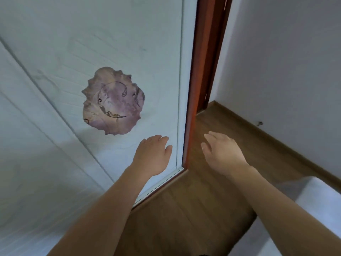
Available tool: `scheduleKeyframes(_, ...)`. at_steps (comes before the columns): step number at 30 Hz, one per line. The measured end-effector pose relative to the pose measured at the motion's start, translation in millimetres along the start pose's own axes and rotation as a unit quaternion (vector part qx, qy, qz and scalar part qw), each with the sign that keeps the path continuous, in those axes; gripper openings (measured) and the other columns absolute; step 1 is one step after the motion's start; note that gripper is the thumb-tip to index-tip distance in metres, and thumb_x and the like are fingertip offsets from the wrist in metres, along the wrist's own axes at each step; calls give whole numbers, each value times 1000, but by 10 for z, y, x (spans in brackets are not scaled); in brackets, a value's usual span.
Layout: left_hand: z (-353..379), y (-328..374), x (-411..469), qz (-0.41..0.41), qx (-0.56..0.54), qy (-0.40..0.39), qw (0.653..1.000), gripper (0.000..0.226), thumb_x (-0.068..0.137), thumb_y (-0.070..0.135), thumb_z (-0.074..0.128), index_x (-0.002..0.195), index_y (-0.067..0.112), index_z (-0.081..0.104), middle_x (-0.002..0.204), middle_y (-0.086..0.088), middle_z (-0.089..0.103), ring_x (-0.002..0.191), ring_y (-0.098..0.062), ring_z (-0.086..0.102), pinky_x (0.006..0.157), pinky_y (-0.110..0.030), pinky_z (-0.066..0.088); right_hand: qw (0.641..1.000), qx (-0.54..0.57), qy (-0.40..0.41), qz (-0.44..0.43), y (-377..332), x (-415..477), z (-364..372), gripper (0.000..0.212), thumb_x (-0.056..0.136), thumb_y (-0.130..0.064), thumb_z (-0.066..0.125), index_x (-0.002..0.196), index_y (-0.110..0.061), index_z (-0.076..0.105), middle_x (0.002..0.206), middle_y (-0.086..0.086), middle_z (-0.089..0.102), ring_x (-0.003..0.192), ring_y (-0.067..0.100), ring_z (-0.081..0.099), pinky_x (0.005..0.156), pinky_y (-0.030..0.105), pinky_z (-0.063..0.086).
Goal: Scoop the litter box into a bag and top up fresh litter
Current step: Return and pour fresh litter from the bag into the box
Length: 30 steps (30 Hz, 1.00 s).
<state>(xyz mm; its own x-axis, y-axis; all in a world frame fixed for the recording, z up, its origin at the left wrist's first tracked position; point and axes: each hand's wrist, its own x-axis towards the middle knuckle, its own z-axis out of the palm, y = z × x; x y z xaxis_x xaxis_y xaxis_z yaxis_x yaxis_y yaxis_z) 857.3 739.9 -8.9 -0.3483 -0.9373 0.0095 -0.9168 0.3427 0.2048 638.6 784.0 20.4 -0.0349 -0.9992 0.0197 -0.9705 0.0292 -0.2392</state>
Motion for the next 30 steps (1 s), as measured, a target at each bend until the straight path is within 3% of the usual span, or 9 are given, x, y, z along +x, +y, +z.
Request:
scheduleKeyframes(3,19,479,349,38,0,-9,999,44,103,37,31,137,15,51,136,-5,57,123,-26,52,106,-42,39,999,-6,7,48,495,11,-151,50,103,-45,31,146,-23,41,156,-1,37,146,20,29,120,40,23)
scheduleKeyframes(15,339,2076,1392,179,-15,-27,983,47,103,42,33,143,22,46,147,1,49,134,-20,47,110,-39,41,984,7,52,171,2100,-180,-535,49,102,-43,31,142,-18,47,151,2,44,141,23,36,115,40,30)
scheduleKeyframes(24,551,2881,2278,278,-25,-53,959,47,104,41,34,147,23,39,152,2,42,140,-18,39,115,-39,34,954,-5,87,287,2959,54,-593,38,100,-37,39,120,-12,60,130,4,59,125,27,49,102,39,39)
scheduleKeyframes(30,664,3271,3280,344,-15,-46,938,47,104,38,31,145,19,42,148,-1,46,138,-19,40,115,-41,33,926,-18,113,359,3529,608,-669,36,101,-35,39,119,-12,59,126,2,61,120,26,50,99,37,38)
